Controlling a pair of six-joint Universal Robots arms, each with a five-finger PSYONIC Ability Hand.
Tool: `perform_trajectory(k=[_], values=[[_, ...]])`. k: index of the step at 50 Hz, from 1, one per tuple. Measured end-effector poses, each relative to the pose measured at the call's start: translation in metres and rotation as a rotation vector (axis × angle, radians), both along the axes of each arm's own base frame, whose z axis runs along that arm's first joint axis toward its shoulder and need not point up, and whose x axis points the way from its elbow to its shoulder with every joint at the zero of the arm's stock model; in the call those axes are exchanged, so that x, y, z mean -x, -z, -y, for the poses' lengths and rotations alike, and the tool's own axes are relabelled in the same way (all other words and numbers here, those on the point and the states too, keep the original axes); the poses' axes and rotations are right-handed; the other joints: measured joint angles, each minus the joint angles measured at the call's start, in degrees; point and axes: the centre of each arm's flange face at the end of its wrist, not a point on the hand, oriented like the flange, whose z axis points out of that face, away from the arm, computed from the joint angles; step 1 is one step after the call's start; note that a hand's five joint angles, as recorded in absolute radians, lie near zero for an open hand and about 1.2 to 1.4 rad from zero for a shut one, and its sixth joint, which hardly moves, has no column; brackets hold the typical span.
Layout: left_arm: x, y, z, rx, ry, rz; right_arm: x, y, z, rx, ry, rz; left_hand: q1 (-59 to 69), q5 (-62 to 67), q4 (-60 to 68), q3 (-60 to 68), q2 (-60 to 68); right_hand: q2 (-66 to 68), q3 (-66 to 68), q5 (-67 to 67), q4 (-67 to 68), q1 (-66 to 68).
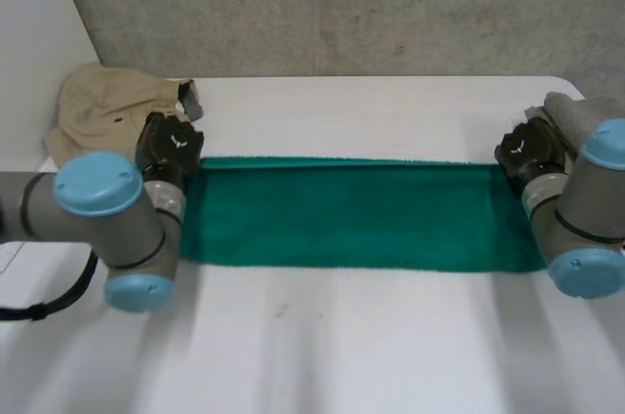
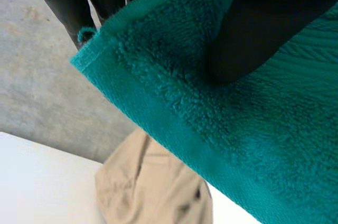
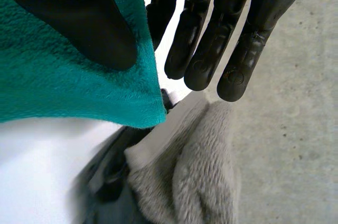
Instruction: Fold the laundry.
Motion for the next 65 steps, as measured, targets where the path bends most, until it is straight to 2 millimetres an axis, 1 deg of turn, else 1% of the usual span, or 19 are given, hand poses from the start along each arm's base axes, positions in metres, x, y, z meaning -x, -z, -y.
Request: perform_trajectory(k=[3,4,6,7,8,9,12,20,21,26,29,30,35,39,47,51,53,58,65], values=[[0.006,0.003,0.012,0.025,0.001,-0.008,-0.003,0.005,0.01,0.028,-0.004,0.005,0.0,0.0,0.0,0.0,0.0,0.0,0.0,0.0,0.0,0.0],[0.009,0.006,0.018,0.036,0.003,-0.012,-0.006,0.009,0.018,0.053,-0.005,0.01,-2.4,-2.5,-3.6,-3.4,-4.2,-12.1,-12.1,-9.7,-11.1,-9.8],[0.01,0.007,0.021,0.039,0.006,-0.013,-0.007,0.011,0.021,0.064,-0.006,0.012,-9.8,-9.2,-10.6,-10.3,-10.4,-12.1,-12.1,-9.7,-11.1,-9.8],[0.013,0.01,0.024,0.043,0.012,-0.014,-0.009,0.014,0.025,0.081,-0.005,0.017,-9.8,-9.2,-10.6,-10.3,-10.4,-34.2,-33.8,-30.7,-32.9,-31.0],[0.016,0.012,0.025,0.044,0.017,-0.015,-0.01,0.015,0.028,0.095,-0.004,0.022,-39.6,-35.4,-37.1,-36.1,-36.8,-48.8,-48.4,-46.7,-48.8,-42.1],[0.017,0.013,0.025,0.044,0.021,-0.016,-0.01,0.015,0.029,0.102,-0.003,0.026,-47.2,-43.8,-45.7,-44.5,-46.1,-51.8,-51.7,-49.5,-51.7,-44.0],[0.023,0.014,0.021,0.041,0.038,-0.02,-0.012,0.012,0.029,0.117,-0.002,0.047,-54.5,-54.1,-56.8,-55.9,-56.5,-55.0,-55.4,-53.0,-54.7,-45.3],[0.026,0.006,0.008,0.039,0.055,-0.027,-0.01,-0.012,0.015,0.119,-0.003,0.147,-54.5,-54.1,-57.2,-56.2,-57.0,-55.0,-55.4,-53.2,-54.7,-45.3],[0.022,-0.003,0.002,0.042,0.05,-0.031,-0.007,-0.03,0.001,0.097,-0.006,0.228,-54.5,-54.2,-57.2,-56.2,-57.0,-55.0,-55.4,-53.2,-54.7,-45.3],[0.006,-0.021,-0.01,0.04,0.027,-0.049,0.001,-0.048,-0.03,-0.026,-0.02,0.339,-54.5,-54.1,-57.2,-56.2,-57.0,-55.0,-55.4,-53.2,-54.7,-45.3],[-0.001,-0.026,-0.016,0.033,0.02,-0.065,0.004,-0.048,-0.037,-0.072,-0.017,0.358,-54.5,-54.2,-57.2,-56.2,-57.0,-55.0,-55.4,-53.2,-54.7,-45.3],[-0.009,-0.031,-0.025,0.018,0.015,-0.095,0.016,-0.044,-0.052,-0.197,0.005,0.394,-54.5,-54.2,-57.2,-56.2,-57.0,-55.0,-55.4,-53.2,-54.7,-45.3],[-0.019,-0.033,-0.043,-0.026,0.019,-0.173,0.034,-0.031,-0.069,-0.37,0.057,0.437,-54.5,-54.1,-57.2,-56.2,-57.0,-55.0,-55.4,-53.2,-54.7,-45.3],[-0.021,-0.03,-0.053,-0.062,0.032,-0.218,0.044,-0.018,-0.072,-0.426,0.086,0.458,-54.5,-54.2,-57.2,-56.2,-57.0,-54.6,-54.8,-52.9,-54.5,-45.1],[-0.021,-0.022,-0.056,-0.092,0.038,-0.233,0.051,0.006,-0.057,-0.385,0.101,0.456,-54.5,-54.2,-57.2,-56.2,-57.0,-47.4,-47.0,-46.7,-47.6,-39.4],[-0.021,-0.021,-0.055,-0.093,0.035,-0.23,0.052,0.014,-0.05,-0.369,0.102,0.452,-54.5,-54.2,-57.2,-56.2,-57.0,-35.8,-35.8,-36.2,-36.4,-29.7],[-0.022,-0.021,-0.055,-0.093,0.034,-0.228,0.054,0.019,-0.047,-0.367,0.107,0.45,-54.5,-54.1,-57.2,-56.2,-57.0,-20.8,-22.3,-23.5,-22.8,-16.2],[-0.022,-0.021,-0.055,-0.094,0.034,-0.227,0.059,0.022,-0.042,-0.363,0.123,0.452,-54.5,-54.2,-57.2,-56.2,-57.0,-0.8,-1.2,-2.7,-1.7,-1.6],[-0.022,-0.02,-0.058,-0.099,0.036,-0.222,0.081,0.005,-0.037,-0.312,0.178,0.461,-54.5,-54.2,-57.2,-56.2,-57.0,0.0,0.1,-0.9,0.0,-1.3]])
